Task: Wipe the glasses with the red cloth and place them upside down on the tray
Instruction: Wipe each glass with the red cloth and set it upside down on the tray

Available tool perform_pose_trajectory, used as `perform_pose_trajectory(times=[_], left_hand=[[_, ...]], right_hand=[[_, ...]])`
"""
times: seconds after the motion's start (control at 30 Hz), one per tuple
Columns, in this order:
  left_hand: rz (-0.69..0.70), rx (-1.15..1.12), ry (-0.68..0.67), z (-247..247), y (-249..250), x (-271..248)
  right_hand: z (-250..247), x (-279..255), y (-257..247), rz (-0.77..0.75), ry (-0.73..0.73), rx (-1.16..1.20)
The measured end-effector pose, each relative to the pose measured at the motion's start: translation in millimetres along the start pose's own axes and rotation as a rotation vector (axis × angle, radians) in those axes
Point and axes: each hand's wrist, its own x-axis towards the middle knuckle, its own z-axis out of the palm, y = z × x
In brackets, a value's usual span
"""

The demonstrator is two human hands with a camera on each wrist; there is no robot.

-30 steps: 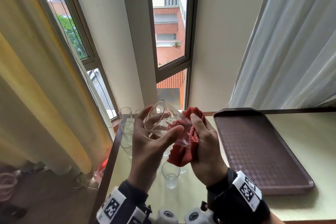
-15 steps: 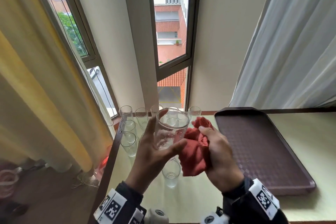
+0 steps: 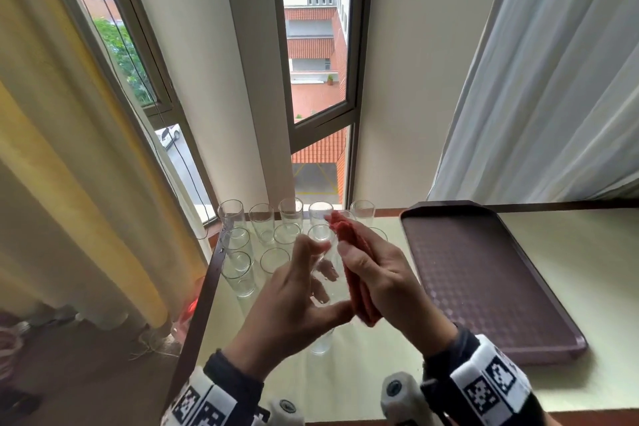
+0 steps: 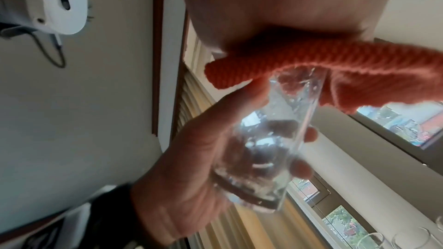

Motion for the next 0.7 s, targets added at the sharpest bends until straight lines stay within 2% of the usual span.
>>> perform_pose_trajectory(times=[0.07,0.13,0.23,0.3,0.47,0.53,0.63,0.7], left_hand=[[-0.009,0.007,-0.022,-3,3,0],[-0.064,-0.11,-0.014,-3,2,1],[-0.156,-0.306,-0.004,-3,-2,2],[-0.136,-0.281,-0.033,-4,0,1],[-0.092,-0.208,-0.044,-5,10,0],[-0.125,-0.291,-0.025,-6,9,1],[-0.174,-0.386,-0.027,-5,6,2],[-0.176,-0.351,-0.037,-6,9,3]], right_hand=[[-4,2,1,0.042,-0.039,0.003],[-1,-2,-1,0.021,-0.064,-0.07],[5,-12,0,-0.115,-0.034,-0.209],[2,-12,1,-0.139,-0.027,-0.22],[-6,0,2,0.039,-0.077,-0.012],[-1,-3,-2,0.012,-0.082,-0.072],[2,-10,-1,-0.11,-0.056,-0.182],[1,-8,1,-0.096,-0.042,-0.084]])
